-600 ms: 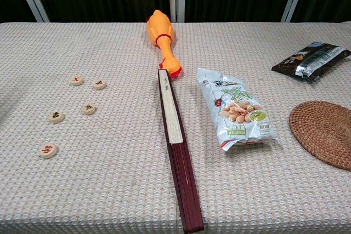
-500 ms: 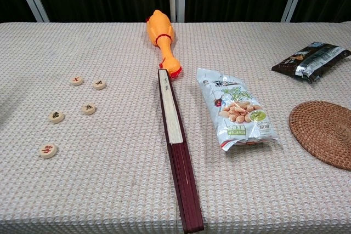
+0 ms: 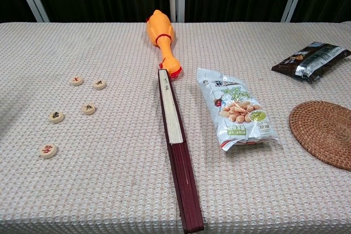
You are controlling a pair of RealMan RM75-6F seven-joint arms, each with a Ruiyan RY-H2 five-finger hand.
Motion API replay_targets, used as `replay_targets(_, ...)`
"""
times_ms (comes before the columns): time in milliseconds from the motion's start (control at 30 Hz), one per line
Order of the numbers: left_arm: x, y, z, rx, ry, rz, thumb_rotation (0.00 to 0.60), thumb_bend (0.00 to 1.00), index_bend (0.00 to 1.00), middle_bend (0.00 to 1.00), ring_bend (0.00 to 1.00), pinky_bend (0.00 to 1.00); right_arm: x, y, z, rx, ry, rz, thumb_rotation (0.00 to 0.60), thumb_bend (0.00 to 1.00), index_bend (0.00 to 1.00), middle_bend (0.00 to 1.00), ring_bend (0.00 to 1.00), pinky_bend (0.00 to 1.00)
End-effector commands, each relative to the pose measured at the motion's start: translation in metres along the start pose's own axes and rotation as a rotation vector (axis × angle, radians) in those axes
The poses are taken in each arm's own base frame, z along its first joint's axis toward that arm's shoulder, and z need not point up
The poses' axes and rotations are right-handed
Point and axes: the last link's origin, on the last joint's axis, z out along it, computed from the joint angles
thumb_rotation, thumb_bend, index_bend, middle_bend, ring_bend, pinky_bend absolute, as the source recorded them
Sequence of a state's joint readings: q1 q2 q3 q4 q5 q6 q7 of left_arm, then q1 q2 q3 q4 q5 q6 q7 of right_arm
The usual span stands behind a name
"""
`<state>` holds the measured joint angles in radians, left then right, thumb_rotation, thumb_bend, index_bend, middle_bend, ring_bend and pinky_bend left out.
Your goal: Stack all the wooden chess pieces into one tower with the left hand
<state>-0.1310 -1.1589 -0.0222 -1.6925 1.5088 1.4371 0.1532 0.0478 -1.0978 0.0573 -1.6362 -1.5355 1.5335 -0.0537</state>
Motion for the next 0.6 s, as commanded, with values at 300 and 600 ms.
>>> replay_targets(300,-0.043,0.048,0.028,-0.169,-0.193,-0.158,0.6,0.19,0.12,0.0,0.0,0.0,0.004,0.006,0.001,-0.012,-0.007,0.015,0.6,0.24,0.0,0.0,0.0,0.0)
replay_targets(600,-0.082,0.07,0.062,-0.182,-0.273,-0.169,0.6,0.22,0.18,0.02,0.0,0.0,0.009,0.011,-0.002,-0.015,0.001,0.034,0.6,0.25,0.0,0.0,0.0,0.0)
